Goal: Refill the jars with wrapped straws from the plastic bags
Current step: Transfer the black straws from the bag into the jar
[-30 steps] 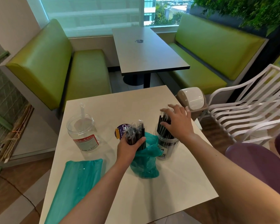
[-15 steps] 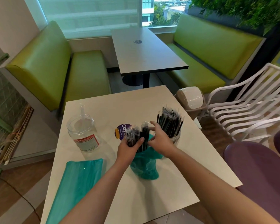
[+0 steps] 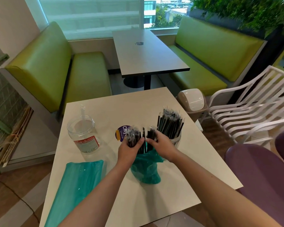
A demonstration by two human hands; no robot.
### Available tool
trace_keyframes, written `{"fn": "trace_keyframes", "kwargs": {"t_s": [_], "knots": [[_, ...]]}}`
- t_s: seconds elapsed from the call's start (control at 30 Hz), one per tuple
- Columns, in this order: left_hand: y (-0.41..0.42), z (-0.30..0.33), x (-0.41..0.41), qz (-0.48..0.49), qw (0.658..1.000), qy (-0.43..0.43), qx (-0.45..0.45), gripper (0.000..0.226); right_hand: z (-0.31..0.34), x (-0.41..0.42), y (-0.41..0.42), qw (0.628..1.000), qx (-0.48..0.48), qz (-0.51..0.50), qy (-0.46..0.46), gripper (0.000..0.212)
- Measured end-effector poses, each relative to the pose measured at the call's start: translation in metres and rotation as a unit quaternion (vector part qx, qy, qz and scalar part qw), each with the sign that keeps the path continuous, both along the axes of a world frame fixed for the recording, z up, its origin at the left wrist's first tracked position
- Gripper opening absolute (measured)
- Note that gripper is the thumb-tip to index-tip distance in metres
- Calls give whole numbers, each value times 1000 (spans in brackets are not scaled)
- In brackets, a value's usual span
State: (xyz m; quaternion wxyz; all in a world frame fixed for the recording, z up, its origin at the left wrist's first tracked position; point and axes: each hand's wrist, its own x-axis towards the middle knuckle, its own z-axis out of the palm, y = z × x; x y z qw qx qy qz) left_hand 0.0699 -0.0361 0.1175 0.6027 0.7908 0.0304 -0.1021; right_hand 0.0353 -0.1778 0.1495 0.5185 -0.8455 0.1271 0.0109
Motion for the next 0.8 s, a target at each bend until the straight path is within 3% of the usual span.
{"fn": "trace_keyframes", "kwargs": {"t_s": [0.43, 0.63, 0.8], "knots": [[-8, 13, -3, 25, 1000, -11, 4, 67, 31, -1, -14, 996, 46, -72, -19, 39], [-12, 15, -1, 13, 1000, -17, -4, 70, 67, -1, -24, 997, 35, -40, -48, 16], [-12, 15, -2, 3, 1000, -14, -1, 69, 82, -3, -32, 991, 51, -85, -95, 21]]}}
